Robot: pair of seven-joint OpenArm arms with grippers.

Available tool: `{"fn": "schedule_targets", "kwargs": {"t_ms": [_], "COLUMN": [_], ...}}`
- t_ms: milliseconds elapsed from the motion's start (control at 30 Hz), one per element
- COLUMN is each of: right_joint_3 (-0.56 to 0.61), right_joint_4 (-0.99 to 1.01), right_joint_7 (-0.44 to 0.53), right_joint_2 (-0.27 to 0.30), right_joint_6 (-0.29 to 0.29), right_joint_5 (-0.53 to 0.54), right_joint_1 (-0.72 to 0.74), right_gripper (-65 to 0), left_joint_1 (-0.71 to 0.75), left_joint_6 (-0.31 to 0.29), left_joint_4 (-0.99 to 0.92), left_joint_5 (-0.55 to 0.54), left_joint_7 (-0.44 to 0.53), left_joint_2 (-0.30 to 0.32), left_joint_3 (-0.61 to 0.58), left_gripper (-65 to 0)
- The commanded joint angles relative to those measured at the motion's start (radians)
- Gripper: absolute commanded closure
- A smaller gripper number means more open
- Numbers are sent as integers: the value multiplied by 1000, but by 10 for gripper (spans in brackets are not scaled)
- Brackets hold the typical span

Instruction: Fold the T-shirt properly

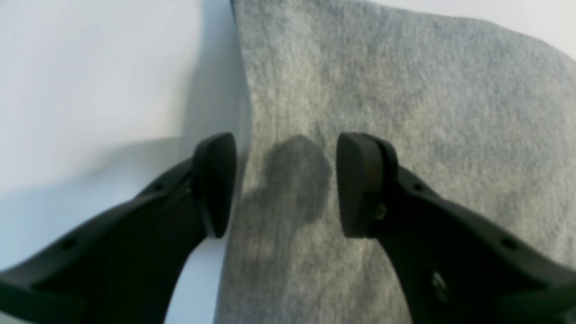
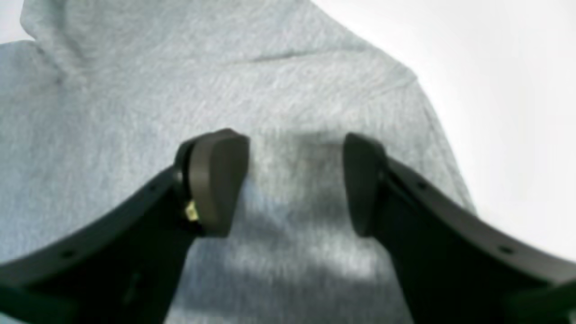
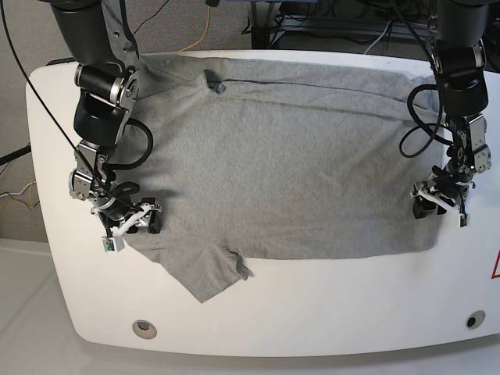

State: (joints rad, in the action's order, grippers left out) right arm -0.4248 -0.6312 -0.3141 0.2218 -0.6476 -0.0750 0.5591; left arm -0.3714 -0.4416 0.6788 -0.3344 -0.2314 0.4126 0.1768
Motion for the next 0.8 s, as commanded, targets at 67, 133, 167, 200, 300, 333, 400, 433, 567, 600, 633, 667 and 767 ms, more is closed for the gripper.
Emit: {"fn": "schedule_targets", "kwargs": {"t_ms": [67,133,167,200,300,333,400,433,567,600,633,667,767], "right_joint_3": [-1,-2,-3,-1,0,0,0,1,1,1,0,0,-2], "right_joint_4": [-14,-13,-13,-15,-18,-18,-18,-17,-19,-18,-18,-18,-18], "right_joint_7": [20,22,22,16,10,11,11,11,5,4,4,3,3], "right_joint_2": [10,10,10,11,13,14,14,14,13,13,13,13,14], "right_joint_6": [-6,-6,-6,-7,-6,-6,-7,-7,-10,-10,-10,-10,-11], "right_joint_5": [7,6,6,6,6,7,7,7,8,7,6,5,5], "right_joint_1": [19,18,18,19,19,19,20,20,15,15,15,15,16], "right_gripper": [-361,-361,-361,-361,-361,-361,-361,-361,-363,-363,-363,-363,-364], "left_joint_1": [-26,-27,-27,-27,-27,-26,-27,-28,-32,-32,-33,-35,-40], "left_joint_6": [-1,-1,-2,-7,-15,-15,-16,-16,-17,-16,-15,-14,-14], "left_joint_4": [14,14,15,16,18,17,14,13,15,17,18,18,17], "left_joint_5": [-7,-7,-7,-6,-6,-6,-6,-6,-6,-7,-7,-6,-5], "left_joint_7": [6,5,4,5,2,-1,-5,-6,-23,-28,-33,-34,-40], "left_joint_2": [24,24,25,23,22,22,23,23,24,24,24,23,23], "left_joint_3": [3,3,4,1,-3,-1,1,1,0,0,0,0,-1], "left_gripper": [-333,-330,-328,-302,-216,-174,-112,-90,-97,-130,-162,-200,-275]}}
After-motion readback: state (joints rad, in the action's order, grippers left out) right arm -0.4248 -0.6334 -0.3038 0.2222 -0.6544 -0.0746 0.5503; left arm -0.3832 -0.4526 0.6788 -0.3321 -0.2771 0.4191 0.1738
